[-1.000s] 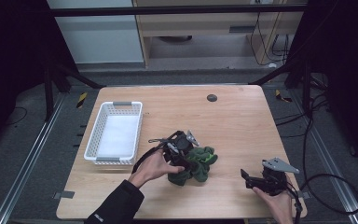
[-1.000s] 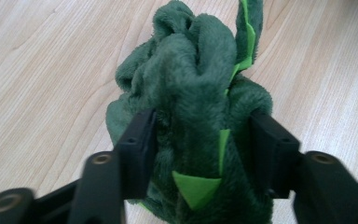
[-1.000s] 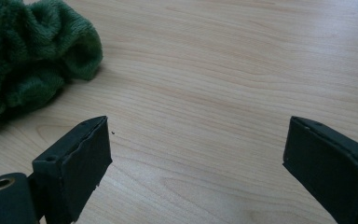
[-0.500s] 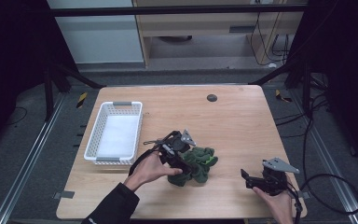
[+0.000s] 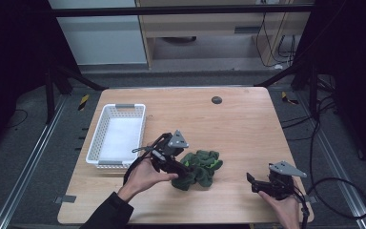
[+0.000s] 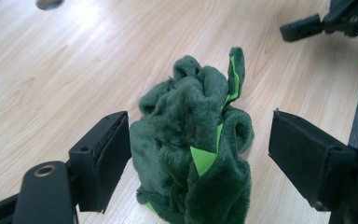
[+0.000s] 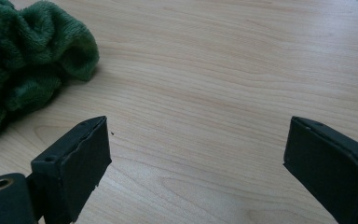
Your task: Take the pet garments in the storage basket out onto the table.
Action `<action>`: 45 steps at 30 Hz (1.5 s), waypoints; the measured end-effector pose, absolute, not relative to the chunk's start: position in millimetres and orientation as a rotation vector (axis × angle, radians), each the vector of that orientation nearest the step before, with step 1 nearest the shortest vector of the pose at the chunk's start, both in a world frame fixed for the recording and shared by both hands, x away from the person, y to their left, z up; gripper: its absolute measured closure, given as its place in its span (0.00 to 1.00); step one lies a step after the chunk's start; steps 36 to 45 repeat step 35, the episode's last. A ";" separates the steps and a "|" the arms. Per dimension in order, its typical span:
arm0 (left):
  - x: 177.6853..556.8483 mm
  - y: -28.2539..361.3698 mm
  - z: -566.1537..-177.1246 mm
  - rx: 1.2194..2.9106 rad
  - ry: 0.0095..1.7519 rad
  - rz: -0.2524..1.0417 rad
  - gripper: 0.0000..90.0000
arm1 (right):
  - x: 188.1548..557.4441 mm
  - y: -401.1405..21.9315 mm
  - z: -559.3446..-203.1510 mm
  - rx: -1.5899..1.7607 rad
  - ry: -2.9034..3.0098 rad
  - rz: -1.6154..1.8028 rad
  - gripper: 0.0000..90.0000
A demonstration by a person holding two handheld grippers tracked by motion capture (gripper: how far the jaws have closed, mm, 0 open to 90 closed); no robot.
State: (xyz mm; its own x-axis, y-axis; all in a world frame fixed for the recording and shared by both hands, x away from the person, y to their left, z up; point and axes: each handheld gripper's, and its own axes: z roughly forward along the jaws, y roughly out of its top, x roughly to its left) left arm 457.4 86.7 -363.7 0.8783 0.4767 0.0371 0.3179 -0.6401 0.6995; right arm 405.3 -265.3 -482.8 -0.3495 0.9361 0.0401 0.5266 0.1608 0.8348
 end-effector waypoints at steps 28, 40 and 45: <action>410.2 197.6 -420.8 1.986 0.886 0.437 0.29 | 403.6 -265.9 -484.0 1.379 1.948 1.066 0.08; 402.7 219.7 -433.0 1.964 0.945 0.455 0.30 | 401.7 -266.5 -484.0 1.384 1.937 1.066 0.08; 402.7 219.7 -433.0 1.964 0.945 0.455 0.30 | 401.7 -266.5 -484.0 1.384 1.937 1.066 0.08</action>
